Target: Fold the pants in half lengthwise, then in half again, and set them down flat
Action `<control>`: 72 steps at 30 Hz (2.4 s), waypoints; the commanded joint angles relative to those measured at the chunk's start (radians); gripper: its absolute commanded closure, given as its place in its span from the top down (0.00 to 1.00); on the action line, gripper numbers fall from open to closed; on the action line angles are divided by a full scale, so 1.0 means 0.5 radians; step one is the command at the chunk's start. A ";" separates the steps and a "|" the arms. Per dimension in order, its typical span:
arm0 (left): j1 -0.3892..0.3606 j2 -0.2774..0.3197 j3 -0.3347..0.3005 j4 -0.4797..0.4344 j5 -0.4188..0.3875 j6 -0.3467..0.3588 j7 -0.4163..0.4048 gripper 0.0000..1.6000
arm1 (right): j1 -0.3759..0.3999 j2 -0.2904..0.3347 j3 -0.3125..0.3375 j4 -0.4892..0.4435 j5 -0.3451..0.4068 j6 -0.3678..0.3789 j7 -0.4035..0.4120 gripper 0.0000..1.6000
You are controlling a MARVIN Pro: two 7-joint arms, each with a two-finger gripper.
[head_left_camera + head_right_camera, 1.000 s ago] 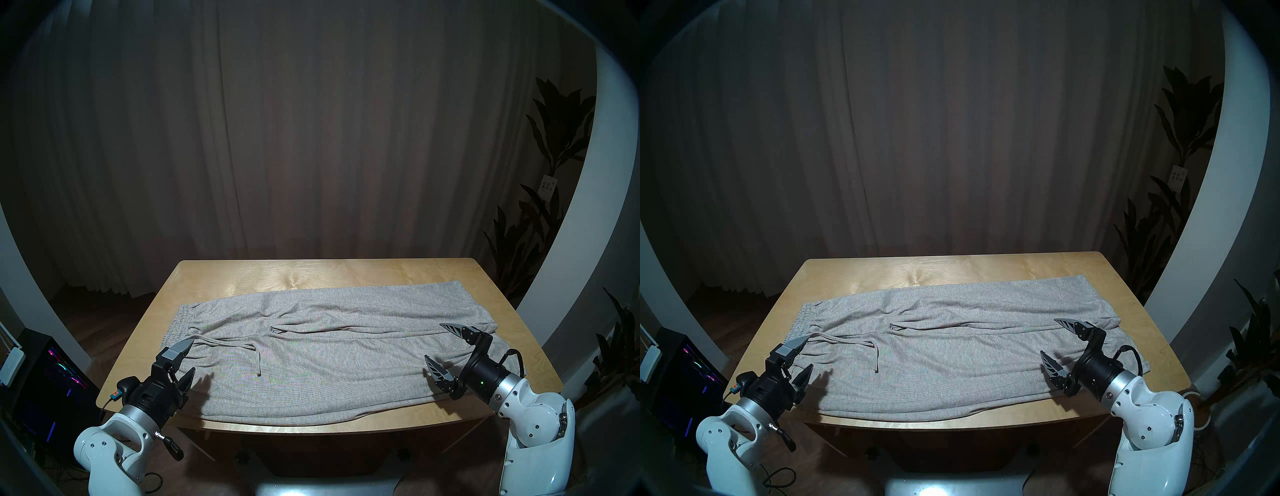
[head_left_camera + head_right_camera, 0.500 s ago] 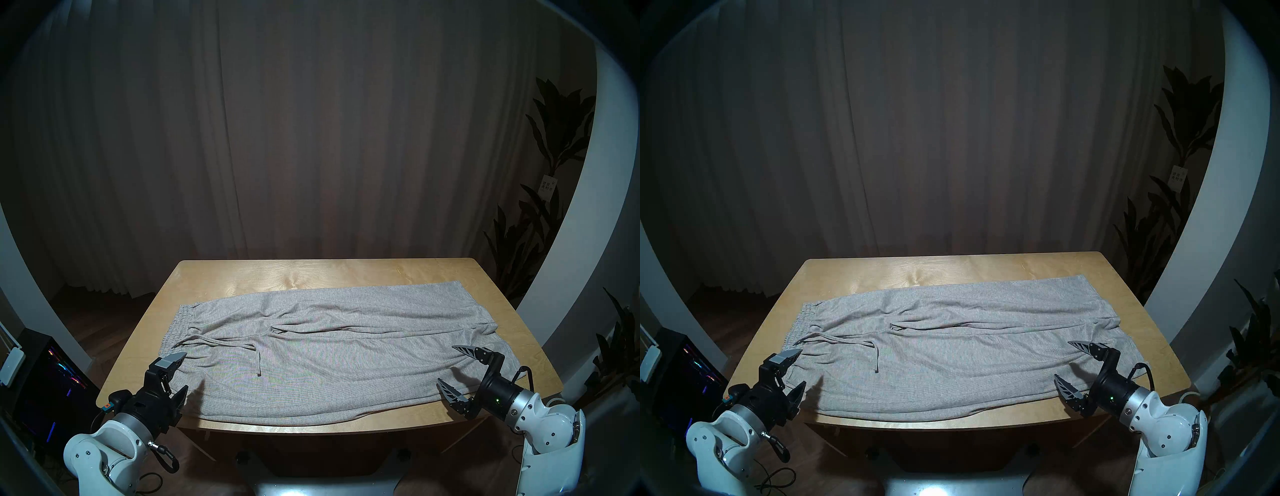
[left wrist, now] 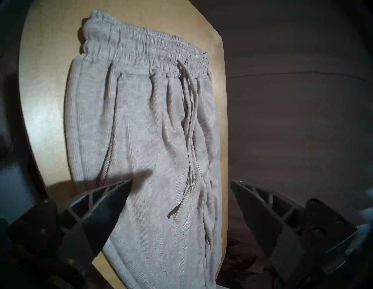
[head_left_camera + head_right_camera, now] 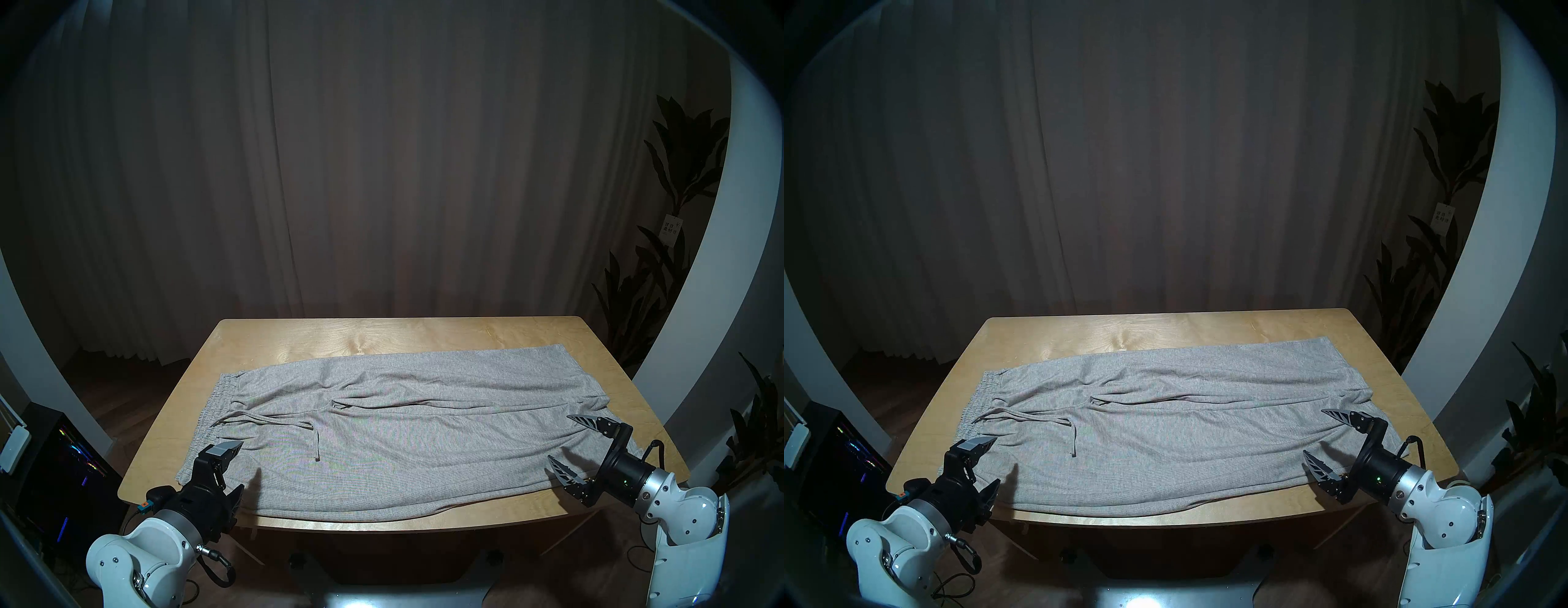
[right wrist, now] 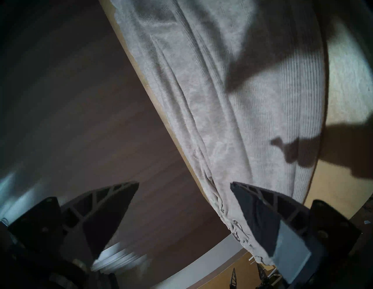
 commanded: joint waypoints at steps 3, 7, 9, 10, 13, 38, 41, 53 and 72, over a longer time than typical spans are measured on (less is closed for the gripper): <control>0.101 -0.049 -0.073 -0.092 -0.077 0.015 0.040 1.00 | -0.145 0.009 0.087 -0.235 0.090 -0.086 -0.105 1.00; 0.091 -0.051 -0.098 -0.070 -0.097 0.017 0.019 1.00 | -0.159 -0.074 0.166 -0.362 -0.139 0.006 -0.011 1.00; 0.086 -0.057 -0.108 -0.054 -0.116 0.020 0.011 1.00 | -0.166 -0.116 0.179 -0.417 -0.184 0.010 0.008 1.00; 0.084 -0.060 -0.115 -0.013 -0.118 0.029 -0.054 1.00 | -0.192 -0.164 0.173 -0.497 -0.257 0.047 0.032 1.00; 0.080 -0.056 -0.122 0.015 -0.128 0.046 -0.097 1.00 | -0.202 -0.202 0.151 -0.531 -0.293 0.048 0.040 1.00; 0.064 -0.002 -0.110 0.100 -0.018 0.138 -0.094 1.00 | -0.165 -0.358 0.043 -0.681 -0.614 -0.039 0.087 1.00; 0.043 0.002 -0.101 0.103 -0.021 0.142 -0.098 1.00 | -0.165 -0.365 0.040 -0.680 -0.630 -0.047 0.089 1.00; -0.035 0.039 -0.041 0.128 0.023 0.167 0.036 1.00 | -0.144 -0.375 0.036 -0.618 -0.721 -0.064 0.108 1.00; -0.125 0.091 0.000 0.172 -0.014 0.195 0.150 1.00 | -0.078 -0.383 0.067 -0.411 -0.989 0.069 0.320 1.00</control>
